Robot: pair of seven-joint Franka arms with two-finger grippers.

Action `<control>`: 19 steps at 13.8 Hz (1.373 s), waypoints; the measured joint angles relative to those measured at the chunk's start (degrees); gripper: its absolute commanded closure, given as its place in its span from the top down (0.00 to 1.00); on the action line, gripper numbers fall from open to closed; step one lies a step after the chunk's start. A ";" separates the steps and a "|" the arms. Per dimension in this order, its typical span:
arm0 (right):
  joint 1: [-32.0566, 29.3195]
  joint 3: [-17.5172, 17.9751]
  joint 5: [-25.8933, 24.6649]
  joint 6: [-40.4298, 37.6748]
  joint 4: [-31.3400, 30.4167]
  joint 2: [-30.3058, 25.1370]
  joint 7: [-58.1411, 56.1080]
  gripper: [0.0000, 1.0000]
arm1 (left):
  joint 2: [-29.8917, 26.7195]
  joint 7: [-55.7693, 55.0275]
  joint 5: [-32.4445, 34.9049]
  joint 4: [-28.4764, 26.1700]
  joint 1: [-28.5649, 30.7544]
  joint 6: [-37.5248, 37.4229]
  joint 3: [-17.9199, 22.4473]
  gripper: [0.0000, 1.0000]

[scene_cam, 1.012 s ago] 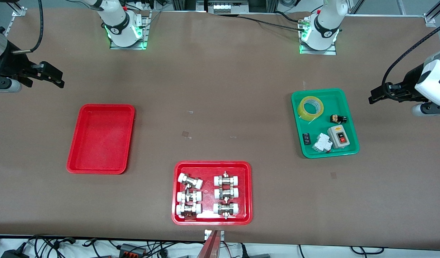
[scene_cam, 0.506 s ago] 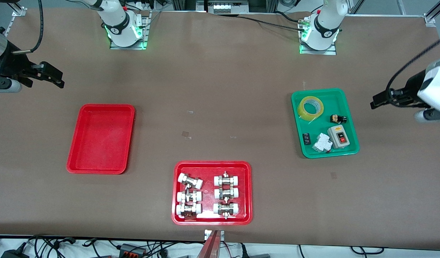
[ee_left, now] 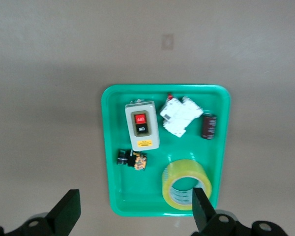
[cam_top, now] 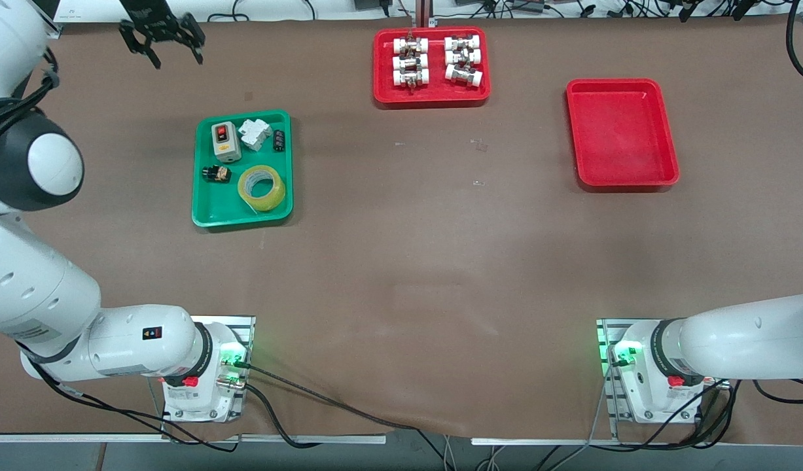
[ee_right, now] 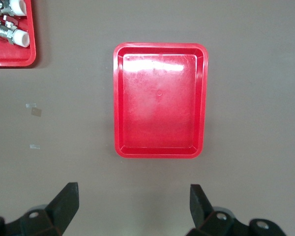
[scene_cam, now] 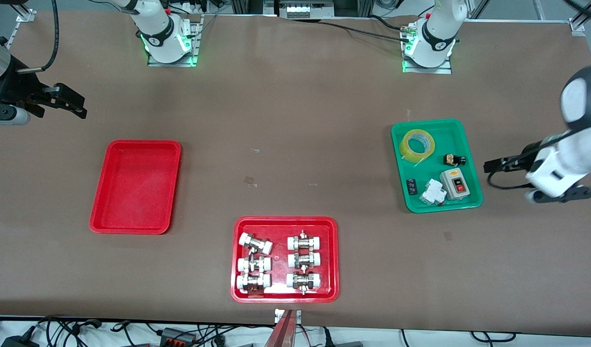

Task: Left arm passes tape to right arm into tray
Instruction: 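Lower the left gripper over the yellow tape roll in the green tray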

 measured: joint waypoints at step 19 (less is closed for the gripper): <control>0.00 0.00 0.00 0.00 0.00 -0.02 0.00 1.00 | 1.63 -15.12 0.38 -33.17 -0.49 21.85 -5.76 1.00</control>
